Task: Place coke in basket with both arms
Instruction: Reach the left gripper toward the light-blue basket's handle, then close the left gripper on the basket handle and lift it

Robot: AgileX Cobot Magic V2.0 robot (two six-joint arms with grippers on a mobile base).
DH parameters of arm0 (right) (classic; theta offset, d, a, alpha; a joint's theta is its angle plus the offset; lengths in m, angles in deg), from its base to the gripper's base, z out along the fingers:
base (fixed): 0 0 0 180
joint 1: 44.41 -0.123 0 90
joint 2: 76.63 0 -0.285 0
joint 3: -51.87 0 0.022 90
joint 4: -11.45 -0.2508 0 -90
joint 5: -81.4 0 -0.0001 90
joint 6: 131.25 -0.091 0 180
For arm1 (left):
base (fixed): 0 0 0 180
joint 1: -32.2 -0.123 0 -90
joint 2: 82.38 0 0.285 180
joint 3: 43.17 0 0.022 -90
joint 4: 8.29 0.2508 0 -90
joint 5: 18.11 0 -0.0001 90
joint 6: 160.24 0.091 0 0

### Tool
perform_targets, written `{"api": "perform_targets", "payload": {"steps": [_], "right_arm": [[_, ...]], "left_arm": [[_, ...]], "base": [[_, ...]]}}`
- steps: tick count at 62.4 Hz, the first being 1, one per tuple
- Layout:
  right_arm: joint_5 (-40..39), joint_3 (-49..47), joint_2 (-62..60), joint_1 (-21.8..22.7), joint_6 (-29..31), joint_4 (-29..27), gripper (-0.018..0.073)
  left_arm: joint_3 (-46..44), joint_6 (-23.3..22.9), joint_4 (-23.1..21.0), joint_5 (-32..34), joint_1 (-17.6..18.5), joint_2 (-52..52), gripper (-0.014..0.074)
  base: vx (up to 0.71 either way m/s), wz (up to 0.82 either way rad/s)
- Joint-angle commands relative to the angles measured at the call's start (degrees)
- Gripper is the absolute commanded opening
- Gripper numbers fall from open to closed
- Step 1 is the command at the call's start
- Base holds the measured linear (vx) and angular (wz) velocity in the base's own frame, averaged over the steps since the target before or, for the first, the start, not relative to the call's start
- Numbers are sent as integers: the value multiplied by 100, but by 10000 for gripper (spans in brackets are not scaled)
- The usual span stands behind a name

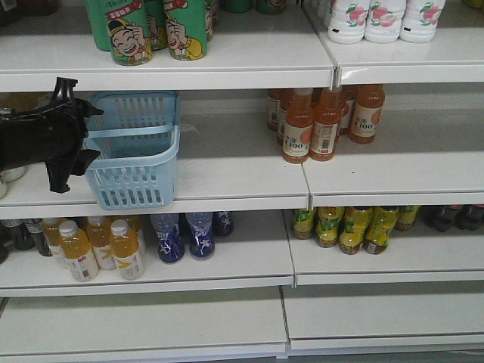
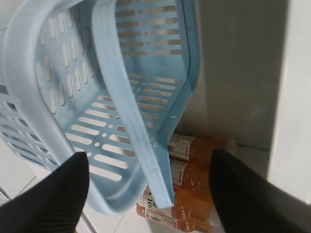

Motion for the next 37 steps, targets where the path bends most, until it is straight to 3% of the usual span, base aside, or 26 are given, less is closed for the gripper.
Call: {"api": "perform_targets", "payload": {"steps": [1, 37], "right_arm": [[-425, 110, -64, 42, -15, 38, -10], [-425, 110, -64, 42, -15, 38, -10]], "left_arm": [[-194, -19, -162, 69, 0, 215, 505], [-479, 158, -214, 45, 0, -99, 505]], "base": [[0, 0], [0, 0]]}}
